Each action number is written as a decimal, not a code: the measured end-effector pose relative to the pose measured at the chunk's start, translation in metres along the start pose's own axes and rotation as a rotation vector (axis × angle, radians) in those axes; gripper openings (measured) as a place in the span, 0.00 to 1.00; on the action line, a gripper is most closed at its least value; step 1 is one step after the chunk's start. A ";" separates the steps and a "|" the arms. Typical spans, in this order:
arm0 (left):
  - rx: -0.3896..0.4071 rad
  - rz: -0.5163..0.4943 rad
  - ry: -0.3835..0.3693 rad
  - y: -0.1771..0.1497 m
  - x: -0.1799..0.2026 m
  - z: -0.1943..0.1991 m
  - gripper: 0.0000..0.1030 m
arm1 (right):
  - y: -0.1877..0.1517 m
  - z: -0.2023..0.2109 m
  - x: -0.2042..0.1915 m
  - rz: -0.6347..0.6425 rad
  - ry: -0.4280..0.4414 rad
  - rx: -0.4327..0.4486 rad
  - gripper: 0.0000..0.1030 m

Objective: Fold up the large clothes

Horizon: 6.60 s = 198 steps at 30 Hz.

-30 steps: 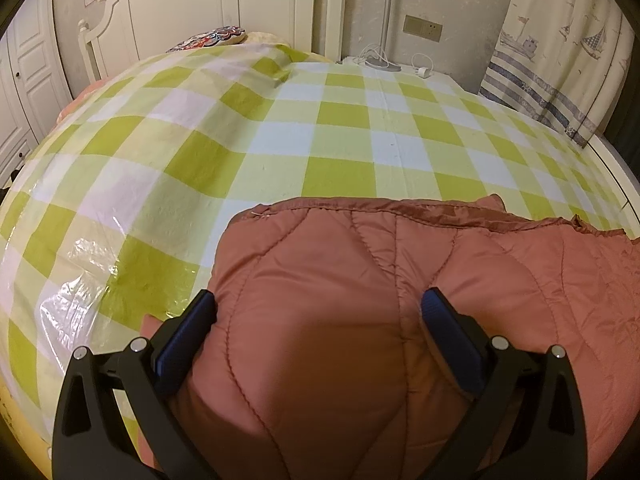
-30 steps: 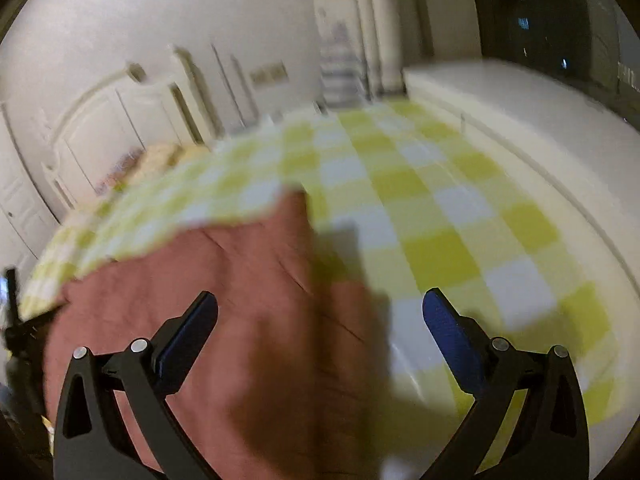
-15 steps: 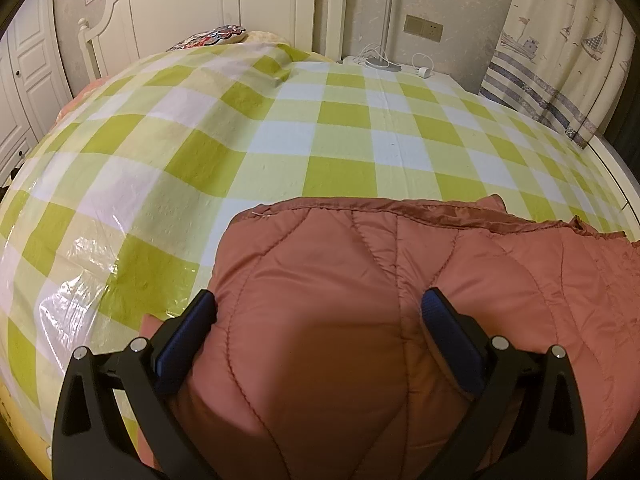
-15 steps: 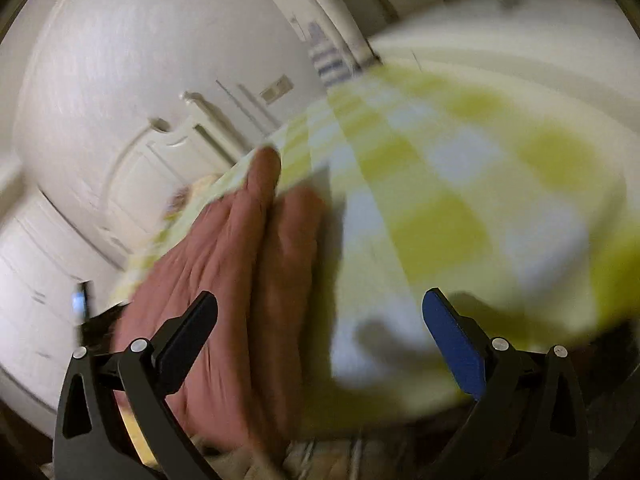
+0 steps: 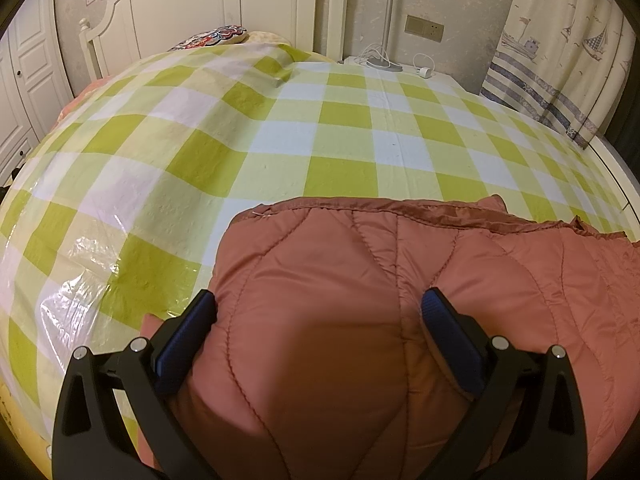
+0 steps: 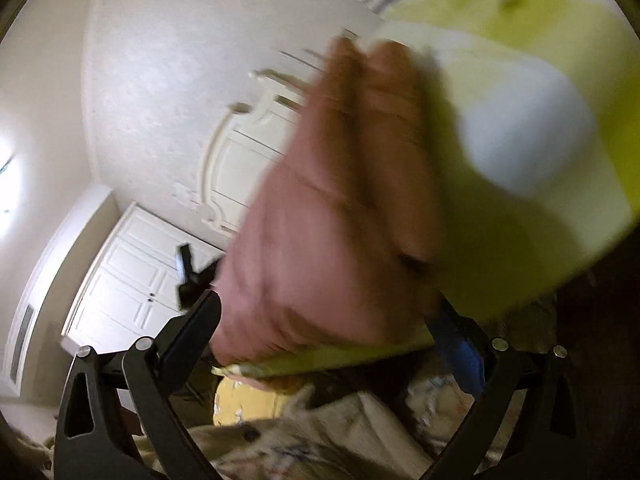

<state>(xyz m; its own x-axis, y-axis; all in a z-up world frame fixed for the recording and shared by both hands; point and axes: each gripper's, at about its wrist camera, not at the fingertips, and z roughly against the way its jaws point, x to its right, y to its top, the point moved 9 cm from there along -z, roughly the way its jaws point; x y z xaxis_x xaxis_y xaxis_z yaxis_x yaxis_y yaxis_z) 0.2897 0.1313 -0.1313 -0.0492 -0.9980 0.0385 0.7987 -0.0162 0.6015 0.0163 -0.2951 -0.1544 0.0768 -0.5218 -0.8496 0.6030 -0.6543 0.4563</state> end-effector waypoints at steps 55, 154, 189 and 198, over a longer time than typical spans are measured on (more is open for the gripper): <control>0.227 -0.404 -0.060 -0.077 0.196 0.081 0.98 | 0.071 -0.031 -0.172 0.665 -0.342 0.322 0.36; 0.198 -0.097 -0.033 0.008 -0.011 0.057 0.98 | 0.083 -0.310 -0.213 1.025 -0.512 -0.147 0.89; 0.164 -0.104 -0.008 0.005 -0.013 0.051 0.98 | 0.000 -0.257 -0.222 1.086 -0.501 -0.228 0.89; 0.166 -0.110 0.014 0.005 -0.013 0.052 0.98 | -0.060 -0.254 -0.191 1.154 -0.516 -0.285 0.94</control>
<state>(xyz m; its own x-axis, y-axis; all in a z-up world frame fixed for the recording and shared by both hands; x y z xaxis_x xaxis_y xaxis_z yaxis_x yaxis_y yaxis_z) 0.2638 0.1469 -0.0874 -0.1209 -0.9916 -0.0452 0.6791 -0.1159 0.7249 0.1668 -0.0170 -0.0869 0.3878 -0.8942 0.2234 0.5458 0.4181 0.7261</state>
